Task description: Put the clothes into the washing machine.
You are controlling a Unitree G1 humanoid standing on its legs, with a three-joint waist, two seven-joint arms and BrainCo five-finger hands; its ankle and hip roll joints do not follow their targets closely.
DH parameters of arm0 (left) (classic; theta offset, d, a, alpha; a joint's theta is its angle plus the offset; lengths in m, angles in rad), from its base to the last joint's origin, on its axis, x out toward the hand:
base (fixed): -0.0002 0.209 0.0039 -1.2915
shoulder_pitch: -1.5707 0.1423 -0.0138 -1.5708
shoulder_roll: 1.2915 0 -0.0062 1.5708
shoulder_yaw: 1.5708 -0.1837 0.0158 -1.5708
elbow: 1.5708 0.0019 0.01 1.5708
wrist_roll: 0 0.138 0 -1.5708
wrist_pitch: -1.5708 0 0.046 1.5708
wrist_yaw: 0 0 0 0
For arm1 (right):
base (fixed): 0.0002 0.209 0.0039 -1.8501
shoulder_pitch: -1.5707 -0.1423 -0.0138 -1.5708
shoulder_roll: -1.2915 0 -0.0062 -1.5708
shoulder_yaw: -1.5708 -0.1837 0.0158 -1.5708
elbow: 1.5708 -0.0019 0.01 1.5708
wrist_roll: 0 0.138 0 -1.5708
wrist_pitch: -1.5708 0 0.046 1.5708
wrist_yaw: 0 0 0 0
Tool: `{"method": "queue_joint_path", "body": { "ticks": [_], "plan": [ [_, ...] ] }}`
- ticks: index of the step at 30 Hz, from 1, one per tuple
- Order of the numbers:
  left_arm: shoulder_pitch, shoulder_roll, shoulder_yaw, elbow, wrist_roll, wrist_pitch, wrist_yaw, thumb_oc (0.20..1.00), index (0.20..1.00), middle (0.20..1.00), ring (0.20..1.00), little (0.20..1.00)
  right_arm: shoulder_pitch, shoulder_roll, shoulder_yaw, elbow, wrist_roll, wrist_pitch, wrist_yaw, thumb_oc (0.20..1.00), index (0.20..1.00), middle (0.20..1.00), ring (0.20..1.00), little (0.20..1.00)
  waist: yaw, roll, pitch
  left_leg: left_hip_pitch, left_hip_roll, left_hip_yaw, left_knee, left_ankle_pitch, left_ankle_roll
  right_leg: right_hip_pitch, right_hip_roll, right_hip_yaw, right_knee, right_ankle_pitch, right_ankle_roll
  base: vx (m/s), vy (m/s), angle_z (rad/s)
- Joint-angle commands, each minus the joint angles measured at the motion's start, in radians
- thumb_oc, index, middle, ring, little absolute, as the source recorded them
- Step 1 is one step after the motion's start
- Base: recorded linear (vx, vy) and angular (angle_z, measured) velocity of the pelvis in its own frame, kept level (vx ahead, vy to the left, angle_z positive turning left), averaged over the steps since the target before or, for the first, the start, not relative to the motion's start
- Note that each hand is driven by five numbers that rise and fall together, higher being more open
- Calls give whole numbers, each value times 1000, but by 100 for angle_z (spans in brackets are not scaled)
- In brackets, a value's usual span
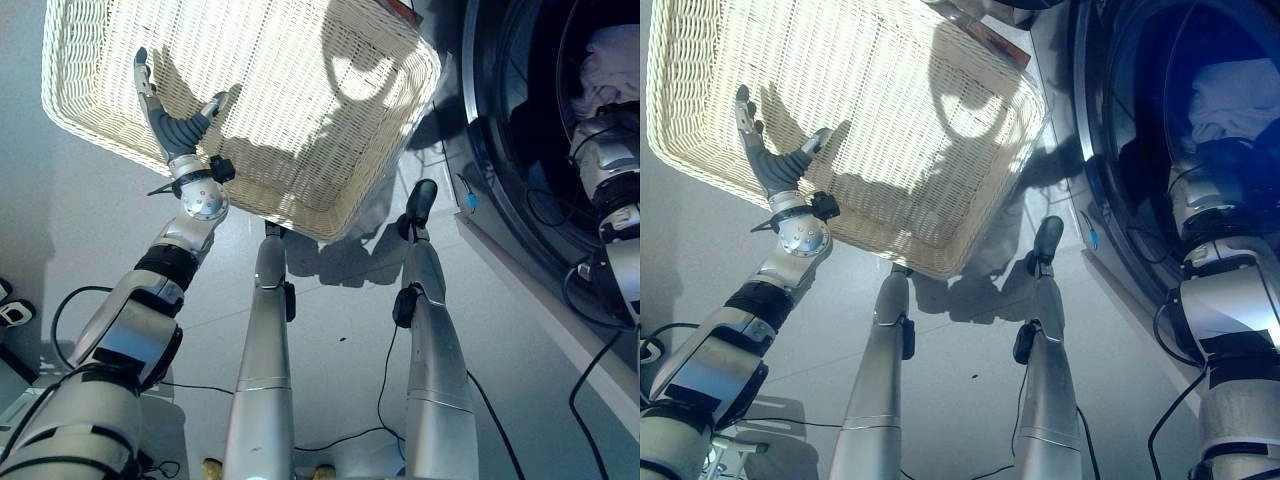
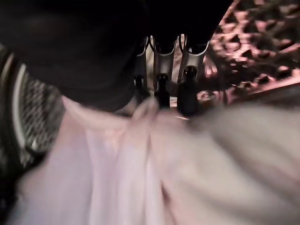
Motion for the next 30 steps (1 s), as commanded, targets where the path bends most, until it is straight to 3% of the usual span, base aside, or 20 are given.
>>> {"method": "queue_joint_path", "body": {
  "ticks": [1,6,13,15,17,24,27,30],
  "plan": [
    [-4,47,71,-27,-8,-4,-1,1000,1000,1000,1000,1000,-66,-217,83,-8,49,-36,22,1000,1000,1000,1000,1000,-62,28,1,71,-7,-34,-47,-41,51,53,20,-32,101,-85,97,0,0,0],
    [-45,48,56,21,-35,-14,-32,1000,1000,1000,1000,1000,-57,-193,85,31,11,-11,111,1000,1000,1000,1000,1000,-58,41,1,80,-16,-38,-54,-39,53,55,16,-24,97,-86,95,0,0,0],
    [-75,40,38,45,-63,-18,-55,1000,1000,1000,1000,1000,-81,-123,206,-22,-386,208,143,1000,1000,1000,1000,1000,-46,62,1,77,-23,-35,-61,-33,54,53,8,-23,92,-91,94,0,0,0],
    [-81,38,34,48,-66,-24,-60,1000,1000,1000,1000,1000,-94,-112,252,-40,-456,237,148,1000,1000,1000,1000,1000,-44,63,1,74,-23,-33,-65,-31,53,53,5,-26,89,-92,95,0,0,0],
    [-77,38,33,49,-65,-27,-62,1000,1000,1000,1000,1000,-90,-107,271,-54,-467,231,145,1000,1000,1000,1000,1000,-42,64,1,84,-20,-31,-68,-37,52,63,6,-27,89,-101,96,0,0,0],
    [-66,26,42,35,-38,-39,-43,1000,1000,1000,1000,1000,0,-75,242,-167,-621,109,77,1000,1000,1000,1000,1000,-51,63,1,65,-22,-24,-62,-33,50,46,6,-26,96,-105,99,0,0,0],
    [-59,15,50,25,-9,-34,-30,1000,1000,1000,1000,1000,66,-60,219,-255,-690,69,98,1000,1000,1000,1000,1000,-61,60,1,63,-24,-20,-62,-36,50,41,8,-22,95,-106,98,0,0,0],
    [-28,-2,57,4,5,-27,-11,1000,1000,1000,1000,1000,142,-37,212,-367,-745,69,122,1000,1000,1000,1000,1000,-67,60,1,74,-22,-19,-60,-46,50,46,11,-14,101,-115,97,0,12,-1]
  ]
}}
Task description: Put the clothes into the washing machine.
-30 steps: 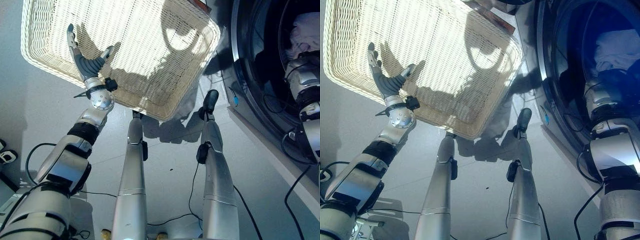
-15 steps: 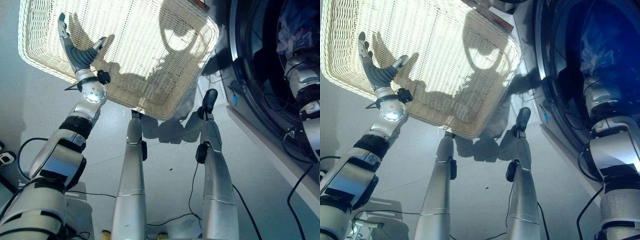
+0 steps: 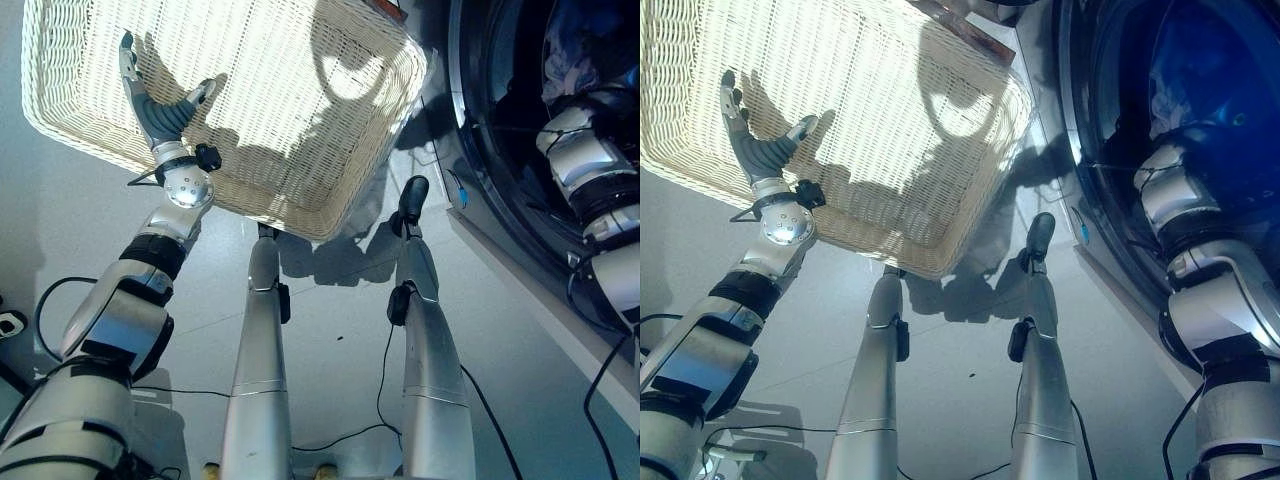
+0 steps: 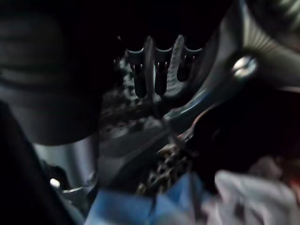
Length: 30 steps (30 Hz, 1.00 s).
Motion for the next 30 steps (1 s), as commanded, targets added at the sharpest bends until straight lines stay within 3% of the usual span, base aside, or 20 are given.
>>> {"method": "queue_joint_path", "body": {
  "ticks": [1,10,22,28,30],
  "plan": [
    [21,-25,70,-48,54,-30,48,1000,1000,1000,1000,1000,48,-57,29,-123,-87,-35,6,1000,1000,1000,1000,1000,-45,59,0,53,-21,-23,-47,-38,48,25,10,-12,117,-117,94,-4,37,-1],
    [116,-95,94,-93,139,-34,85,1000,1000,1000,1000,1000,315,22,-48,-385,-270,-123,92,1000,1000,1000,1000,1000,-77,42,0,102,-5,8,-59,-40,51,57,12,7,112,-112,97,-9,20,-2],
    [202,-154,122,-120,198,-18,69,1000,1000,1000,1000,1000,505,104,-83,-513,-383,-192,175,1000,1000,1000,1000,1000,-95,32,0,192,-1,35,-57,-43,61,130,3,16,115,-105,98,-7,11,-1],
    [316,-188,127,-130,238,27,25,1000,1000,1000,1000,1000,640,145,-65,-563,-445,-257,265,1000,1000,1000,1000,1000,-94,23,0,311,5,61,-50,-57,71,236,-12,11,108,-107,101,-12,-13,-2],
    [418,-207,134,-128,257,40,2,1000,1000,1000,1000,1000,719,166,-45,-565,-452,-298,317,1000,1000,1000,1000,1000,-82,21,0,404,14,80,-68,-67,73,326,-34,-4,88,-110,106,-29,-59,0]
  ]
}}
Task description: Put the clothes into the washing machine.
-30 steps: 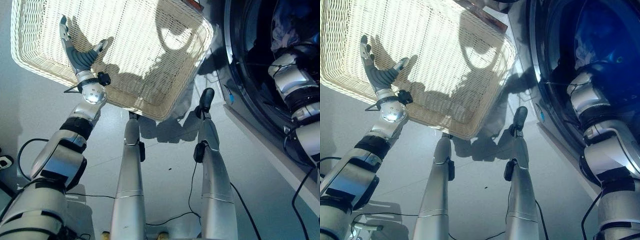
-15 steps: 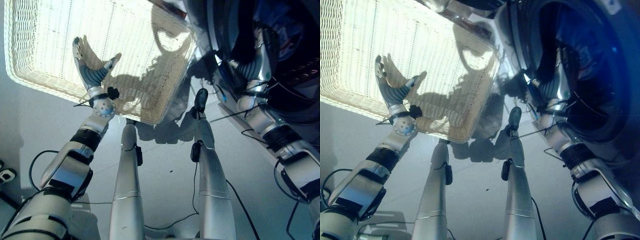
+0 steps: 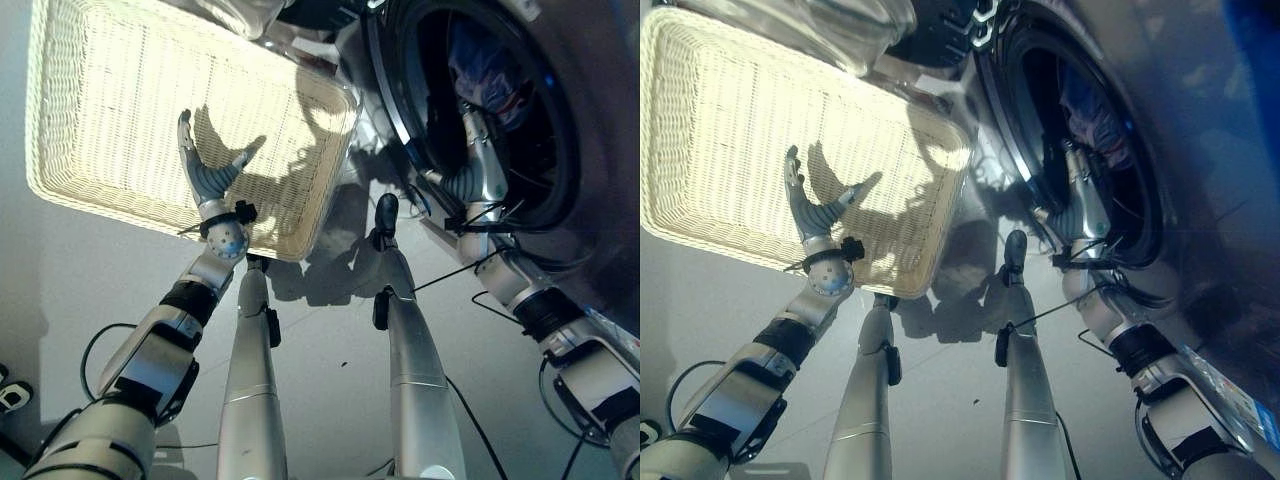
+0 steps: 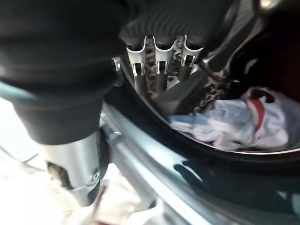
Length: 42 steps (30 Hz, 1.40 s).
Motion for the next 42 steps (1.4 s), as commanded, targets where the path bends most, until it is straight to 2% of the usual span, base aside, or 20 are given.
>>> {"method": "queue_joint_path", "body": {
  "ticks": [1,6,9,10,11,15,16,19,20,21,23,24,25,27,29,31,32,33,34,42],
  "plan": [
    [100,-23,58,-24,73,0,-28,1000,1000,1000,1000,1000,91,-21,33,-69,-36,-88,58,1000,1000,1000,1000,1000,16,19,-1,87,1,18,24,-67,70,95,-50,-54,71,-69,100,-18,-55,-2],
    [311,-43,67,62,91,9,-169,1000,1000,1000,1000,1000,290,-5,45,18,28,-161,180,1000,1000,1000,1000,1000,57,28,-1,417,7,64,-54,-86,67,431,-92,-88,1,-102,117,18,-16,-8],
    [383,-40,65,111,88,18,-258,1000,1000,1000,1000,1000,377,25,35,90,44,-163,249,1000,1000,1000,1000,1000,73,32,-11,567,12,83,-96,-84,62,597,-113,-107,-44,-108,123,134,-34,-2],
    [401,-39,65,115,91,22,-275,1000,1000,1000,1000,1000,399,31,31,97,50,-164,246,1000,1000,1000,1000,1000,76,34,-20,593,13,83,-110,-82,60,626,-114,-113,-57,-108,123,226,-63,12],
    [444,-31,71,134,85,23,-331,1000,1000,1000,1000,1000,438,45,13,120,92,-155,296,1000,1000,1000,1000,1000,81,36,-59,632,12,89,-127,-81,56,679,-116,-127,-78,-110,122,157,-45,20],
    [555,-32,96,161,123,33,-448,1000,1000,1000,1000,1000,535,102,-41,177,209,-97,454,1000,1000,1000,1000,1000,87,43,-137,713,15,98,-162,-72,52,775,-117,-151,-107,-115,116,117,-25,25],
    [556,-32,96,161,123,33,-449,1000,1000,1000,1000,1000,536,102,-41,177,209,-96,454,1000,1000,1000,1000,1000,87,43,-137,715,15,98,-162,-72,52,777,-117,-151,-108,-115,116,116,-2,13],
    [634,-41,120,199,132,47,-533,1000,1000,1000,1000,1000,595,150,-87,300,329,-54,583,1000,1000,1000,1000,1000,93,45,-217,776,15,105,-183,-69,54,850,-113,-162,-130,-120,111,169,14,8],
    [669,-57,123,247,141,42,-580,1000,1000,1000,1000,1000,618,194,-125,440,394,-53,660,1000,1000,1000,1000,1000,96,46,-274,814,19,114,-191,-71,55,894,-112,-170,-145,-122,109,194,20,6],
    [671,-58,123,249,140,43,-584,1000,1000,1000,1000,1000,619,196,-127,447,398,-53,664,1000,1000,1000,1000,1000,97,46,-276,817,20,115,-192,-72,55,898,-111,-170,-147,-122,109,229,33,8],
    [685,-70,125,272,119,56,-630,1000,1000,1000,1000,1000,626,225,-161,526,439,-9,711,1000,1000,1000,1000,1000,99,49,-309,839,23,120,-198,-75,54,924,-107,-176,-157,-126,106,128,36,10],
    [700,-94,126,313,83,67,-687,1000,1000,1000,1000,1000,626,259,-196,655,457,-5,739,1000,1000,1000,1000,1000,104,53,-345,863,24,125,-199,-85,56,953,-105,-181,-167,-133,104,161,45,5],
    [706,-108,138,331,54,92,-747,1000,1000,1000,1000,1000,621,276,-223,710,490,29,765,1000,1000,1000,1000,1000,109,55,-362,878,24,126,-199,-92,57,970,-104,-183,-173,-137,103,188,46,11],
    [714,-123,151,350,45,112,-793,1000,1000,1000,1000,1000,618,294,-258,758,516,56,787,1000,1000,1000,1000,1000,113,56,-378,892,24,126,-199,-99,58,986,-104,-186,-176,-141,102,98,24,11],
    [720,-136,161,372,23,157,-855,1000,1000,1000,1000,1000,615,310,-295,797,536,108,809,1000,1000,1000,1000,1000,116,57,-396,906,23,126,-199,-107,59,1000,-102,-187,-175,-148,99,87,18,1],
    [730,-147,180,399,13,231,-915,1000,1000,1000,1000,1000,618,324,-321,841,561,151,828,1000,1000,1000,1000,1000,117,57,-415,921,21,128,-199,-114,63,1012,-100,-182,-173,-154,98,73,7,1],
    [730,-147,180,399,13,231,-915,1000,1000,1000,1000,1000,618,324,-321,841,561,151,828,1000,1000,1000,1000,1000,117,57,-415,921,21,128,-199,-114,63,1012,-100,-182,-173,-154,98,97,15,1],
    [737,-152,208,443,9,292,-964,1000,1000,1000,1000,1000,620,330,-352,886,553,191,869,1000,1000,1000,1000,1000,111,58,-435,938,19,131,-199,-124,66,1024,-95,-168,-174,-161,95,97,21,1],
    [739,-153,215,452,2,311,-981,1000,1000,1000,1000,1000,624,330,-357,903,552,189,876,1000,1000,1000,1000,1000,108,58,-442,941,20,131,-199,-127,67,1027,-94,-163,-174,-164,94,109,23,2],
    [727,-159,225,486,-13,345,-1012,1000,1000,1000,1000,1000,618,329,-388,937,556,196,906,1000,1000,1000,1000,1000,100,60,-470,953,22,123,-199,-139,71,1035,-90,-140,-182,-167,88,-3,-2,8]
  ]
}}
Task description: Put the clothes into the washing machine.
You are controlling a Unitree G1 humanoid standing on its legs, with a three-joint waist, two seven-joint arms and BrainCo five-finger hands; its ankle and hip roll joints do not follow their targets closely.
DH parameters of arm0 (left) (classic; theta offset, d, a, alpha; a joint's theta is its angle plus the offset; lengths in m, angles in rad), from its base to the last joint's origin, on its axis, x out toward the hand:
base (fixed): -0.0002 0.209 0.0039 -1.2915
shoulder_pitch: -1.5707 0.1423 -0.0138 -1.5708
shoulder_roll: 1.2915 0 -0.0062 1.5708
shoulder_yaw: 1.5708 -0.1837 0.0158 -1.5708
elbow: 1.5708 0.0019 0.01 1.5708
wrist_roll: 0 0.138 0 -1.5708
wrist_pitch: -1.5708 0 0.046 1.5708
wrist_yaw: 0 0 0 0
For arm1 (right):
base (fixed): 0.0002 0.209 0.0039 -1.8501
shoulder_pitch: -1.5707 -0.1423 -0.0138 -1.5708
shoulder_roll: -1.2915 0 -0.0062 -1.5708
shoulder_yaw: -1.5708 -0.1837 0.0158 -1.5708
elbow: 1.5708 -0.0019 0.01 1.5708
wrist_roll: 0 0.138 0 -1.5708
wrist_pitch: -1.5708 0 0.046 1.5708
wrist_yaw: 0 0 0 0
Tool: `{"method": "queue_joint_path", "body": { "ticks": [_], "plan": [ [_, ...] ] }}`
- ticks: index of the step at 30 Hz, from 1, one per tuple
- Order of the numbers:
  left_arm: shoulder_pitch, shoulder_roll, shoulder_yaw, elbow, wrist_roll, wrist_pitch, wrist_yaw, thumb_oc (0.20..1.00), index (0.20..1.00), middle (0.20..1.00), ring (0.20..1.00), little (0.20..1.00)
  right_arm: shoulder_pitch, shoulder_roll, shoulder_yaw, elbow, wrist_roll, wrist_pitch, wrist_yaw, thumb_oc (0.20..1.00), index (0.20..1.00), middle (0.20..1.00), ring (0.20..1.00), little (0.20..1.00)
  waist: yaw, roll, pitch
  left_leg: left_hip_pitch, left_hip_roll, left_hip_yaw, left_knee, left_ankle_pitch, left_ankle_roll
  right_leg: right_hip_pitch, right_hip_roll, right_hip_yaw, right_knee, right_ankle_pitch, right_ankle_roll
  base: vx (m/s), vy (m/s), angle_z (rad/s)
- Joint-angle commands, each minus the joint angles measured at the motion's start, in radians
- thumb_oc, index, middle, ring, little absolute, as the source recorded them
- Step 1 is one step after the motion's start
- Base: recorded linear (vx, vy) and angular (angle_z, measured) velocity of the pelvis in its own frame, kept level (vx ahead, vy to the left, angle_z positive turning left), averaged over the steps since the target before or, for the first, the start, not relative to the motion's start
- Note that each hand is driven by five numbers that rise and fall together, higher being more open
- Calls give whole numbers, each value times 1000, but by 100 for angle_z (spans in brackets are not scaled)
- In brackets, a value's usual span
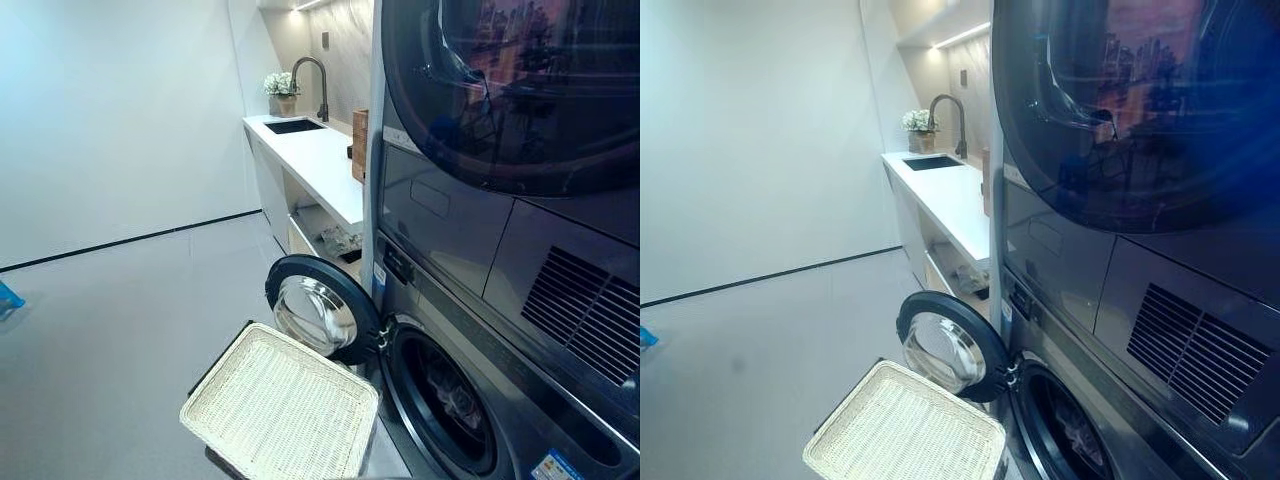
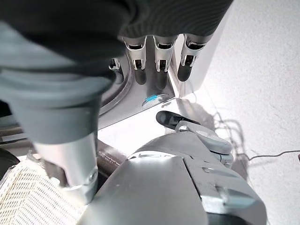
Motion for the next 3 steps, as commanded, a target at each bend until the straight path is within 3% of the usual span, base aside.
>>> {"method": "queue_joint_path", "body": {
  "ticks": [1,3],
  "plan": [
    [-97,7,26,26,-42,3,-17,1000,1000,1000,1000,1000,-69,4,-15,68,6,2,23,1000,1000,1000,1000,1000,21,-13,59,32,-18,40,9,-60,36,44,-55,43,24,-62,37,-25,-1,5],
    [-99,7,28,27,-34,4,-19,1000,1000,1000,1000,1000,-70,4,-12,68,6,3,22,1000,1000,1000,1000,1000,20,-13,57,33,-17,41,9,-61,36,44,-55,44,22,-61,36,-11,1,2]
  ]
}}
